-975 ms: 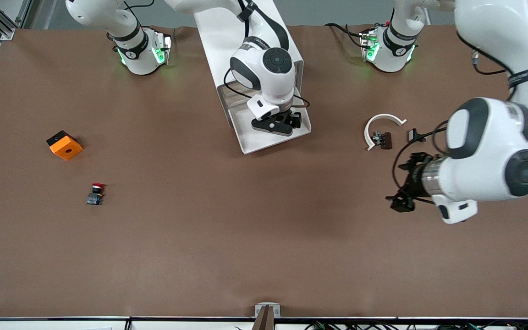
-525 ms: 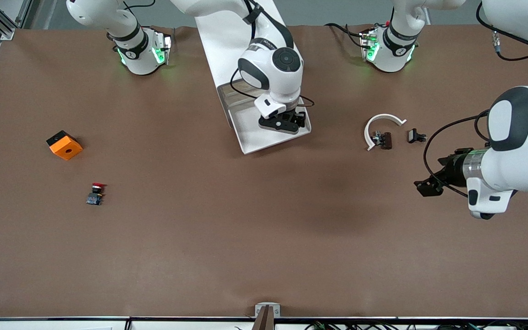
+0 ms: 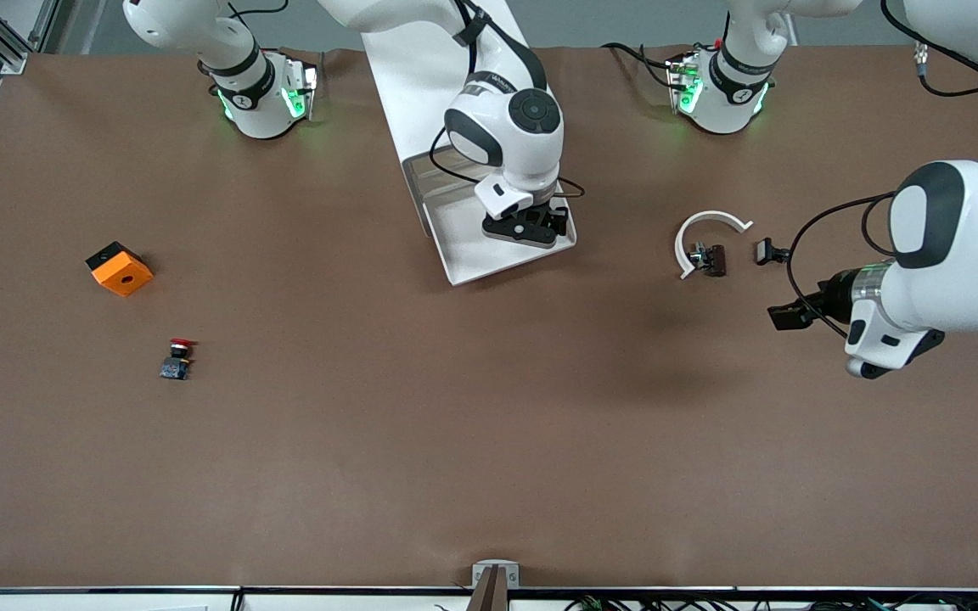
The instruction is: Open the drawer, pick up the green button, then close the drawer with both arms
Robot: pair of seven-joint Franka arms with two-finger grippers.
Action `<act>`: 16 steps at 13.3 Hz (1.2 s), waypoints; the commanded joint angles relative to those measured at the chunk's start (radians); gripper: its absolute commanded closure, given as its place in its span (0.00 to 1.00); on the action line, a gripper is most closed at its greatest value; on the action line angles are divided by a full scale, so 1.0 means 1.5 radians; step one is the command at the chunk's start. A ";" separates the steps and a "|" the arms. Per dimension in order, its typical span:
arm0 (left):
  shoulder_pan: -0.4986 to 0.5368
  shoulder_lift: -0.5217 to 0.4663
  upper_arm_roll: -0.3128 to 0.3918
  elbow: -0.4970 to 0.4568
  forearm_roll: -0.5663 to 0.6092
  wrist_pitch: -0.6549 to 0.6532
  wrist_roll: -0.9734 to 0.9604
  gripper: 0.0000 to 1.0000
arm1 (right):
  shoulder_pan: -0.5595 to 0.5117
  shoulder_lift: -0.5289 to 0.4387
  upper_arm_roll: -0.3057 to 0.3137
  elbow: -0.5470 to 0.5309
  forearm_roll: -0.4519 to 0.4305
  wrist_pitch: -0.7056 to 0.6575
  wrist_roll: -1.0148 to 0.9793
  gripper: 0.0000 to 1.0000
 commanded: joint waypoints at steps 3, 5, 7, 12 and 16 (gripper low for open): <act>-0.004 -0.049 -0.020 -0.095 0.009 0.047 0.005 0.00 | 0.014 0.009 -0.005 0.013 0.002 -0.007 0.016 0.18; -0.005 -0.048 -0.023 -0.106 0.005 0.056 0.001 0.00 | 0.014 0.012 -0.005 0.013 0.002 -0.006 0.016 0.28; -0.005 -0.048 -0.039 -0.113 0.000 0.072 -0.002 0.00 | 0.014 0.013 -0.005 0.013 0.002 -0.006 0.014 0.41; -0.004 -0.044 -0.113 -0.169 -0.004 0.191 -0.021 0.00 | 0.012 0.012 -0.005 0.015 0.011 -0.007 0.014 1.00; -0.013 0.009 -0.172 -0.201 -0.005 0.352 -0.048 0.00 | -0.016 0.003 -0.006 0.084 0.032 -0.073 0.007 1.00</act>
